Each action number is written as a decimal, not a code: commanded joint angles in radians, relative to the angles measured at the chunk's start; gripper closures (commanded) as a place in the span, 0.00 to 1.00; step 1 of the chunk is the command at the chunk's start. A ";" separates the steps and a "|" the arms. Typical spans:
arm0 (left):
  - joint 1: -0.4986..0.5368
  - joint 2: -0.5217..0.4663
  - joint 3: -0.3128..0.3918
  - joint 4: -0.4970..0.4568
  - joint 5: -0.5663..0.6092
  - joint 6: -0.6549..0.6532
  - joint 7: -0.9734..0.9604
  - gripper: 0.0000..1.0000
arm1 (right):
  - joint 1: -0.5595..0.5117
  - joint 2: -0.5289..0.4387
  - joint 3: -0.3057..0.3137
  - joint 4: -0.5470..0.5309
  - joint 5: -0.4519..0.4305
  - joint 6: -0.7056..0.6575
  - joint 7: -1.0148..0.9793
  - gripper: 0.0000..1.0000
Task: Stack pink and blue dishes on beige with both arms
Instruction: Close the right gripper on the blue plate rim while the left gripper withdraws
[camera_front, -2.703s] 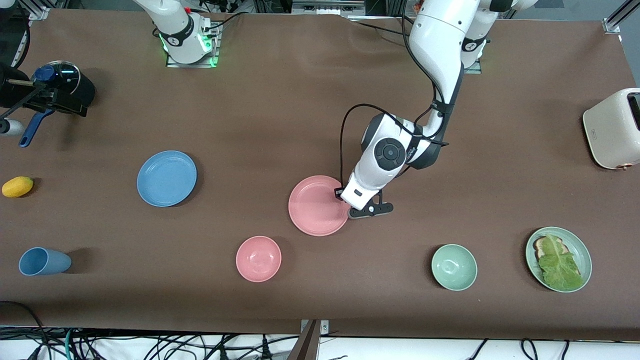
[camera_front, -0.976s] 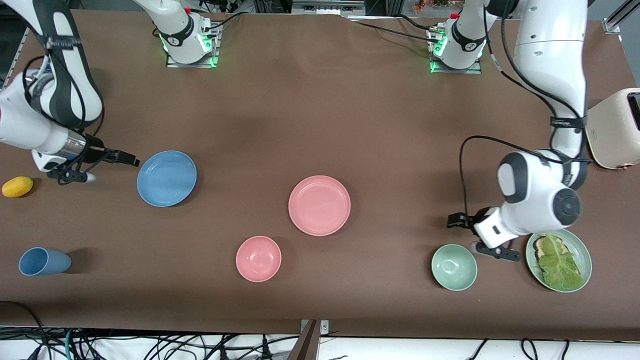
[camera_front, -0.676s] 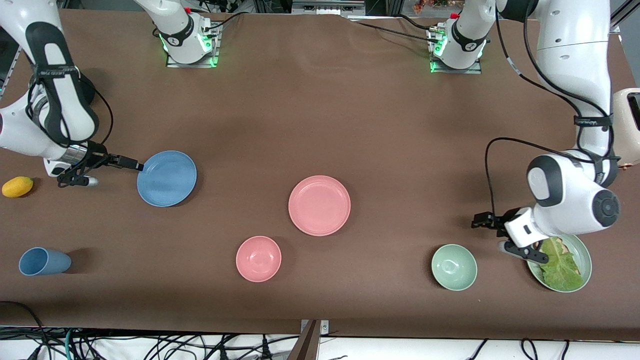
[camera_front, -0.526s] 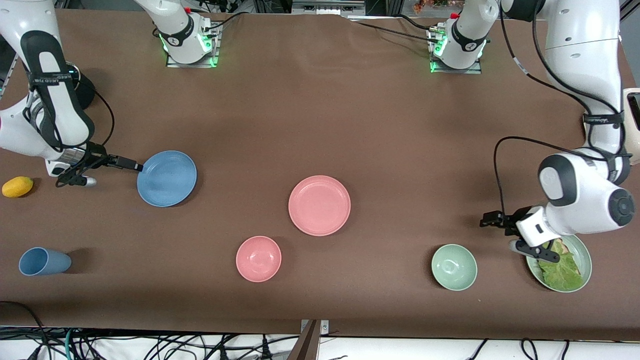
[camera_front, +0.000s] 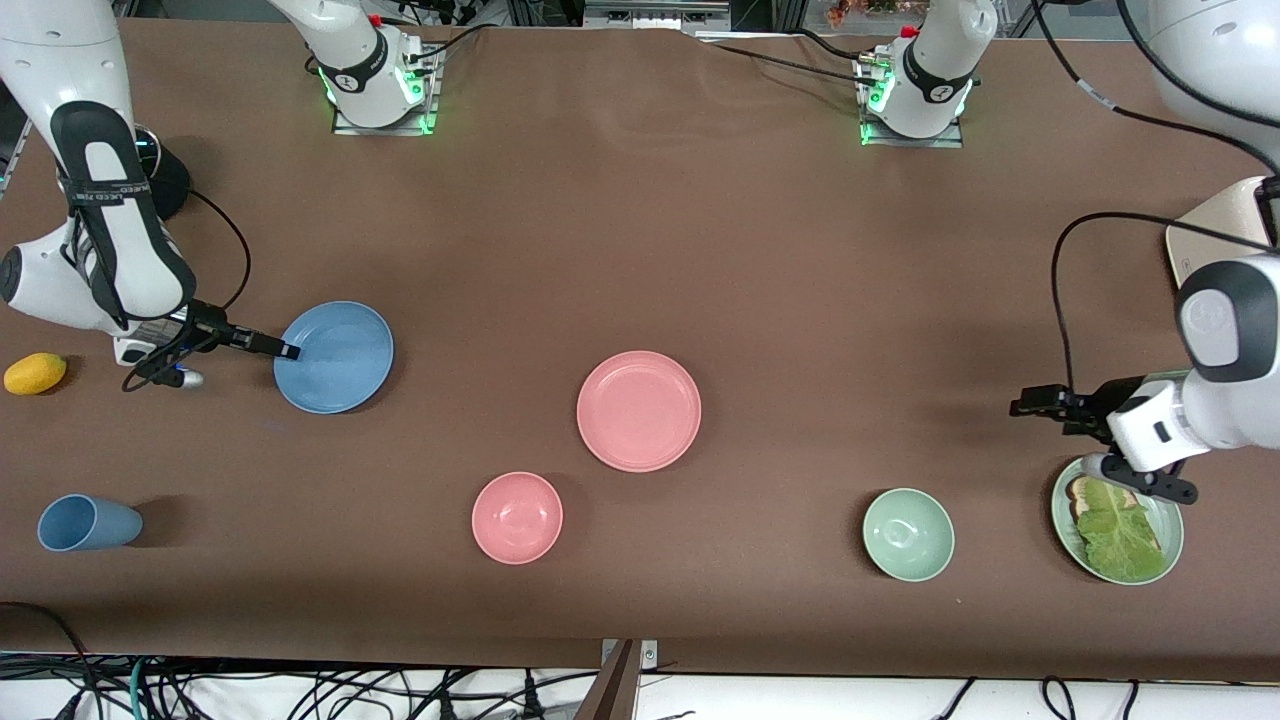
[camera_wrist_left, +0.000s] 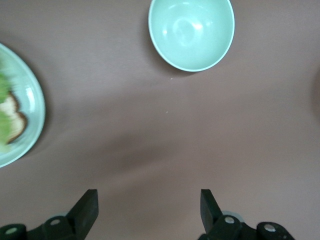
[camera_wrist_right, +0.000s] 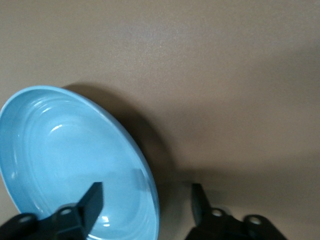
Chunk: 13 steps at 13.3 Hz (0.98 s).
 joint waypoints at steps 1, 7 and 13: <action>0.008 -0.050 -0.016 0.007 0.066 -0.055 -0.061 0.08 | 0.000 0.016 0.002 0.019 0.024 -0.007 -0.017 0.76; 0.040 -0.206 -0.018 -0.007 0.080 -0.178 -0.114 0.00 | 0.003 0.019 0.004 0.033 0.012 -0.013 -0.025 1.00; 0.060 -0.314 -0.011 -0.023 0.080 -0.241 -0.107 0.00 | 0.044 -0.015 0.004 0.249 -0.063 -0.325 0.028 1.00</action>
